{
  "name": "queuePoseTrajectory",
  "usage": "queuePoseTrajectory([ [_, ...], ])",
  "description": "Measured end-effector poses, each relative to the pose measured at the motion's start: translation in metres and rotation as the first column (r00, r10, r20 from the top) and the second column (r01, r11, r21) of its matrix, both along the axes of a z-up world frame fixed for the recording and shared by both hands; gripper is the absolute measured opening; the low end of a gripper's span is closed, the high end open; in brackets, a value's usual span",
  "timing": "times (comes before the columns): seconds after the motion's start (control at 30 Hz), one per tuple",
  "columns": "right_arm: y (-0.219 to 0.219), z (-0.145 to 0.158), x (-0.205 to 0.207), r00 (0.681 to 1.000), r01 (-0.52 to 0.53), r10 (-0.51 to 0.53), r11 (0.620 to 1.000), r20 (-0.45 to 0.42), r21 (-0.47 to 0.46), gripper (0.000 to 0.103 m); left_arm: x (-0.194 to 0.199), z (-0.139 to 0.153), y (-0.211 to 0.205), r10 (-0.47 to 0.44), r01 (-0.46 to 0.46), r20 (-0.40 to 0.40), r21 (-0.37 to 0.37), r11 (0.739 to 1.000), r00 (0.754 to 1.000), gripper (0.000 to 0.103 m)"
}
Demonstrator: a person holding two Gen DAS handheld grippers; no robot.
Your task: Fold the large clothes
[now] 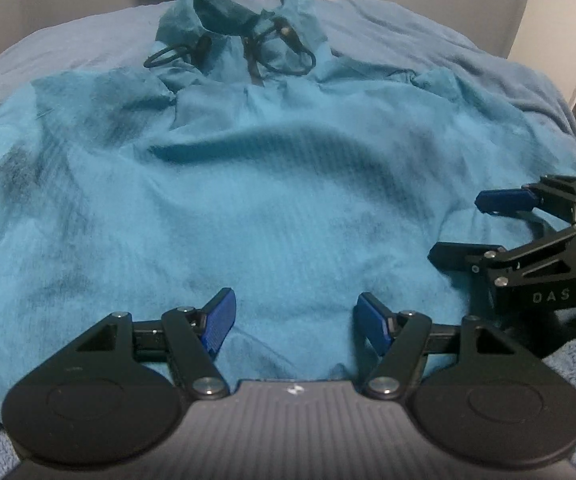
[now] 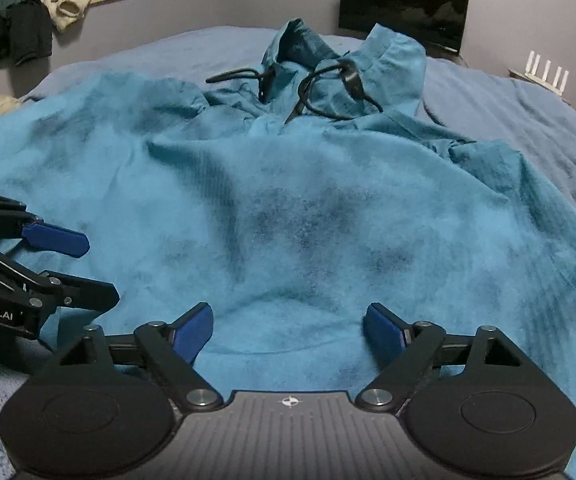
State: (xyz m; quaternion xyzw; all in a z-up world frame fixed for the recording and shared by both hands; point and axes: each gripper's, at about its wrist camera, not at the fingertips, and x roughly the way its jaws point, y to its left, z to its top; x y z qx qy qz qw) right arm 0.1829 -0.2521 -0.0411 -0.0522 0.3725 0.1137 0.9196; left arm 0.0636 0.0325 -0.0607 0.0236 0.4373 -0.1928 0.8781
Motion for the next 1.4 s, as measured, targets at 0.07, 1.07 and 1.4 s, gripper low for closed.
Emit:
queuePoseTrajectory([
  [0.07,-0.006,0.008,-0.007,0.999,0.006,-0.008,0.999,0.052,0.034,0.086,0.0,0.01,0.004,0.016,-0.016,0.013,-0.035,0.999,1.0,0.067],
  [1.07,-0.073,0.015,0.053,0.943,0.287,-0.326,0.897,0.065,0.336,0.092,0.125,-0.032,-0.035,0.04,-0.029,0.107,-0.099,0.995,0.993,0.079],
  [1.4,-0.079,0.045,0.204,0.934,0.251,-0.321,0.903,0.159,0.35,0.074,0.125,-0.028,-0.038,0.047,-0.039,0.087,-0.088,0.995,0.995,0.08],
])
